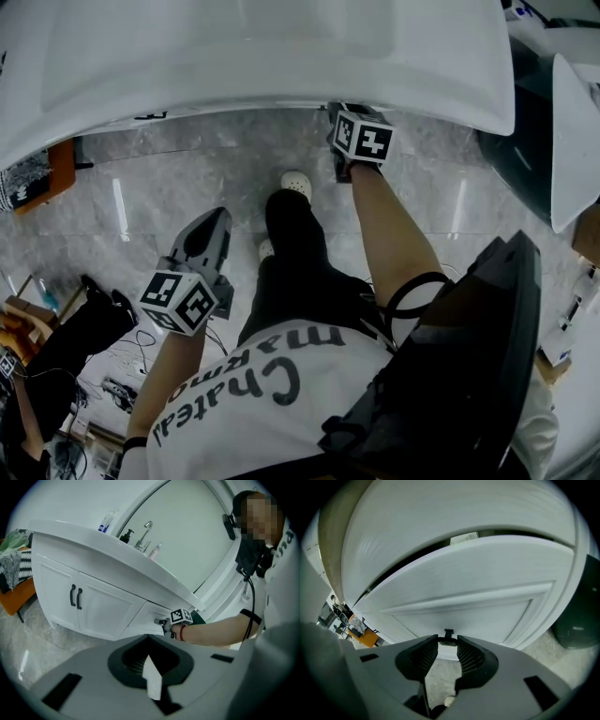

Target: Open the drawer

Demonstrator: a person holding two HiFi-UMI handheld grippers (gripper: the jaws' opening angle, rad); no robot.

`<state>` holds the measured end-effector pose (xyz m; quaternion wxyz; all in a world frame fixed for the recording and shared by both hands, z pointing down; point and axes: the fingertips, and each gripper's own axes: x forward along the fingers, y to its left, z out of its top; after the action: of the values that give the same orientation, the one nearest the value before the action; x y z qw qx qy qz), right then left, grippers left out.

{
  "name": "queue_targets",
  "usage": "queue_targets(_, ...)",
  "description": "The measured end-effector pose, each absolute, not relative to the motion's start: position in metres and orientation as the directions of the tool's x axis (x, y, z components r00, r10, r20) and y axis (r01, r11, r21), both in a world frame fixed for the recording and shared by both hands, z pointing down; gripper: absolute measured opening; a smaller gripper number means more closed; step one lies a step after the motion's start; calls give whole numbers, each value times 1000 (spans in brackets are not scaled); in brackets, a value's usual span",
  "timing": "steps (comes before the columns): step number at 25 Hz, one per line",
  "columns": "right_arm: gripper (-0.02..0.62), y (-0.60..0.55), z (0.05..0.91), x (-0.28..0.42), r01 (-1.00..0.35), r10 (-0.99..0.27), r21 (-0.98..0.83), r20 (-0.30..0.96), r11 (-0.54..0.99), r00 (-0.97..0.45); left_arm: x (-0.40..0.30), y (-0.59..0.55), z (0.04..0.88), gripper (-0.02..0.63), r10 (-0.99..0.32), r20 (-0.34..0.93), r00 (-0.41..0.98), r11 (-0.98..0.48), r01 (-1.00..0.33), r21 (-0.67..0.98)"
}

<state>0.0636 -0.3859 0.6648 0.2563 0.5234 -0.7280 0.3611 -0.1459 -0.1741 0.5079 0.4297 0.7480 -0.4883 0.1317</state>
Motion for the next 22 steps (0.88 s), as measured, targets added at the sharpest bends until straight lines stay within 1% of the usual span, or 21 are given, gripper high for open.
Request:
queue_targets(10,129,-385,664,62,-960,-540,-216,794,177,-278,-145,-164,504,-8,-605,625,494,-163,-845,510)
queue_targets(22,126,-374,668,63,-966,-504,-199,825,167,-257,-144,-165,507,-8,-623,608,491,-151,-839,523)
